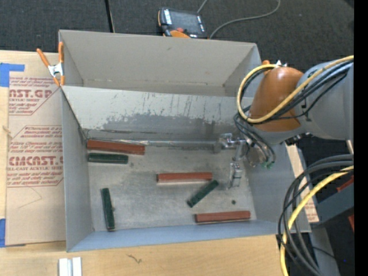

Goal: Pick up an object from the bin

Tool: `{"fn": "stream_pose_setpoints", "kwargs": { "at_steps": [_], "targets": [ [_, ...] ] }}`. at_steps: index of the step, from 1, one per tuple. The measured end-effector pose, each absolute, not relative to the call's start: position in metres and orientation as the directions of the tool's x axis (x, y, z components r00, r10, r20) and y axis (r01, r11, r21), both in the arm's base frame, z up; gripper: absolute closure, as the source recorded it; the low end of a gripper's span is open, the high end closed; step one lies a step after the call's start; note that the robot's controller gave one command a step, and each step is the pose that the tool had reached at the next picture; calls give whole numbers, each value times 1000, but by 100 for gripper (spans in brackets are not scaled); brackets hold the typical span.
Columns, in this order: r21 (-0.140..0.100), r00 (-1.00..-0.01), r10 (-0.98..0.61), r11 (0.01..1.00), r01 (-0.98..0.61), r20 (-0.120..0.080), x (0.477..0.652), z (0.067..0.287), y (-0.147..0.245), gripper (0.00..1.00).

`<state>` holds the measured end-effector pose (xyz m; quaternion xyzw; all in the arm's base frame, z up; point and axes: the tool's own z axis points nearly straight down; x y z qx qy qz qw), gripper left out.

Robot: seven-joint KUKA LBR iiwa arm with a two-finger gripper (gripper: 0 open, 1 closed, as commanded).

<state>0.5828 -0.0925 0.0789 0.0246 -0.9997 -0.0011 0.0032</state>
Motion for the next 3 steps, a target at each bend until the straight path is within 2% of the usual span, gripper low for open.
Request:
{"fn": "stream_pose_setpoints", "kwargs": {
  "at_steps": [1, 2, 3],
  "targets": [
    [4, -991, -132, 991, -132, 5, 526, 68, -37, 0],
    [0, -992, -128, 992, -128, 0, 528, 69, -40, 100],
    [-3, -979, -203, 979, -203, -11, 538, 203, -40, 100]
  ]
}}
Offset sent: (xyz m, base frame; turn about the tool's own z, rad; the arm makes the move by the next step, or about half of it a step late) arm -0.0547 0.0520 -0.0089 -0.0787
